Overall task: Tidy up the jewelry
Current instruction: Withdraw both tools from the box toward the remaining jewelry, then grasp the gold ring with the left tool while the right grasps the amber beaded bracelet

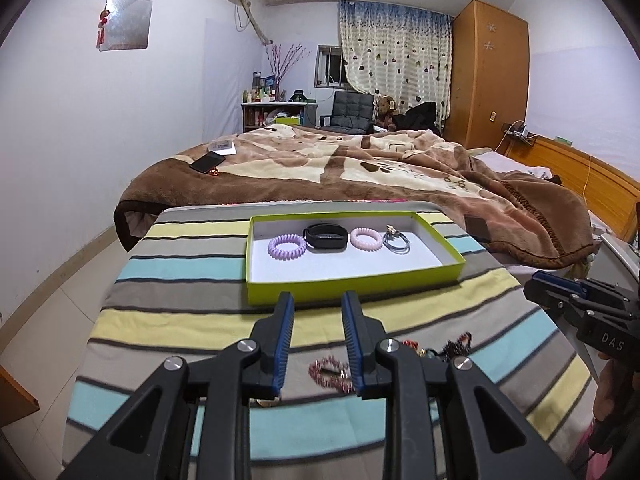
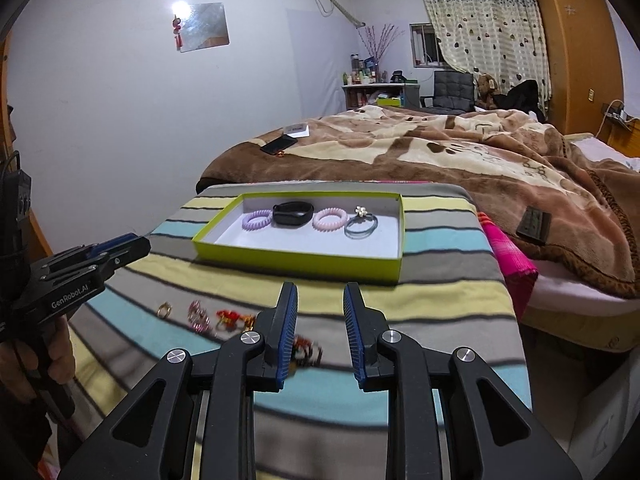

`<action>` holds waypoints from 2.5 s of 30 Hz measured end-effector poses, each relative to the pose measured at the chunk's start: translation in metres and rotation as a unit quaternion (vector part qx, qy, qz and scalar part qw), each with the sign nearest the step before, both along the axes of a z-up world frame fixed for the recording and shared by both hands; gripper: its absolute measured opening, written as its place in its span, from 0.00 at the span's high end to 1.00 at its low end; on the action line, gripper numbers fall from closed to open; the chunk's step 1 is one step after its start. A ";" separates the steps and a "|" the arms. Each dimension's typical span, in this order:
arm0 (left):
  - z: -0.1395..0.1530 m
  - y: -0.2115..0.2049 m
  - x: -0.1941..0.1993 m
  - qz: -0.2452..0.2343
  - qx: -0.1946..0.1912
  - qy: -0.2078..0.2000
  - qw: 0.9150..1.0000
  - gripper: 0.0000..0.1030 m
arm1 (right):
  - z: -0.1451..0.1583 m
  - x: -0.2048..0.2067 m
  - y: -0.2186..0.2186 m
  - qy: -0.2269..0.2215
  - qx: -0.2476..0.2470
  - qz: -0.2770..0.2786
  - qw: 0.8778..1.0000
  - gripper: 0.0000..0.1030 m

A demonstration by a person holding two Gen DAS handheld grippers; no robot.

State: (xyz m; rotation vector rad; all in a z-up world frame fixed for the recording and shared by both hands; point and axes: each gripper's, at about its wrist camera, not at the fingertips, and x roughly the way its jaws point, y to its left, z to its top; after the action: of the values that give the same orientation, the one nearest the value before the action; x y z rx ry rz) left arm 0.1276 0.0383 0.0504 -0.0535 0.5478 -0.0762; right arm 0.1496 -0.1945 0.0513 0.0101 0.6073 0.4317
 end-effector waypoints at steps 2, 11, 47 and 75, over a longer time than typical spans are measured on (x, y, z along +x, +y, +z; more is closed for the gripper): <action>-0.001 0.000 -0.008 0.000 -0.004 -0.001 1.000 0.75 | -0.001 -0.008 -0.001 0.001 0.002 -0.002 1.000 0.76; -0.011 -0.001 -0.042 0.003 -0.003 0.004 1.000 0.75 | -0.007 -0.038 -0.003 0.002 -0.001 0.000 1.000 0.76; -0.047 0.016 -0.038 0.021 -0.009 0.063 0.998 0.63 | -0.036 -0.033 0.010 0.067 0.014 0.016 0.998 0.68; -0.078 0.022 0.026 0.048 0.021 0.170 0.984 0.63 | -0.068 0.037 0.032 0.163 0.044 -0.026 0.985 0.71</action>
State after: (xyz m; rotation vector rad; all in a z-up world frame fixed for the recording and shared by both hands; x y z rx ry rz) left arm 0.1533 0.0599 -0.0279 -0.0524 0.8862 0.0407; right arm 0.1862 -0.1629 -0.0164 0.1831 0.9084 0.4085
